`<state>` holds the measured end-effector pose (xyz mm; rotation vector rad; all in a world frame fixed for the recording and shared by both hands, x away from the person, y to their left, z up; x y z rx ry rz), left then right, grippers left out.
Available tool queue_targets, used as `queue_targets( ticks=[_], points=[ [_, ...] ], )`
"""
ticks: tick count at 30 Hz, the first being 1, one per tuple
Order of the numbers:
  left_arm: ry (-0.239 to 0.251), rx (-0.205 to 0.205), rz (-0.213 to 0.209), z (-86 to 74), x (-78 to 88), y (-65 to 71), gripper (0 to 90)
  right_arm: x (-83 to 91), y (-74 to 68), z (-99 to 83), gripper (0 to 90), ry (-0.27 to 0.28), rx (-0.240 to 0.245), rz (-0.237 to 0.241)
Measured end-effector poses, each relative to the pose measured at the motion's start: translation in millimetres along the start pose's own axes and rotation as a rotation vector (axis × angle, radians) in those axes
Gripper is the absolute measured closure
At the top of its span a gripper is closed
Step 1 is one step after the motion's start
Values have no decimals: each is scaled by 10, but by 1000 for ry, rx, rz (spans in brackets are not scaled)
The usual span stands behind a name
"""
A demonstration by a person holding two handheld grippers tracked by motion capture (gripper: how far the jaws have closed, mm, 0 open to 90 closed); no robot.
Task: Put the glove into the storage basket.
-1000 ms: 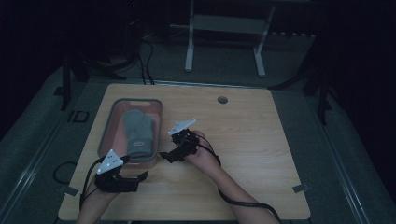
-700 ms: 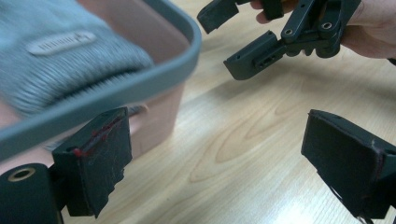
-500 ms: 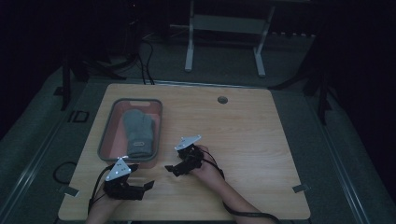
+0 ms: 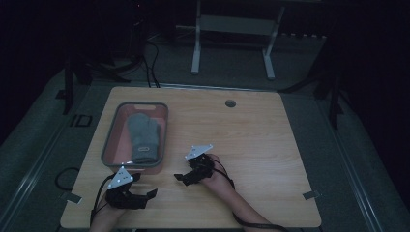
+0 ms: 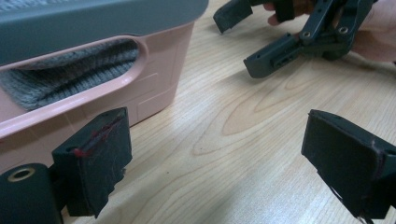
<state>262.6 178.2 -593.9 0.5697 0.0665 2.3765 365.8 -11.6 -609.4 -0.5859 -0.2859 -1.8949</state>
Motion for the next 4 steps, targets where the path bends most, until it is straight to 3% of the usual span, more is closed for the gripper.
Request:
queue_targets(
  ticks=[4],
  points=[
    [2,5,4,-3,4,-12,89,3,3,0,140,1,0,5]
  ],
)
Point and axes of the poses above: each handheld gripper's, and its own axes: x roughly backward along the jaws, z roughly out of its top, y roughly to its right, the point moved 6 cm from there along -x, roughly forward along the jaws, and after that the axes turned 10 degrees about y, right-handed, at the moved point
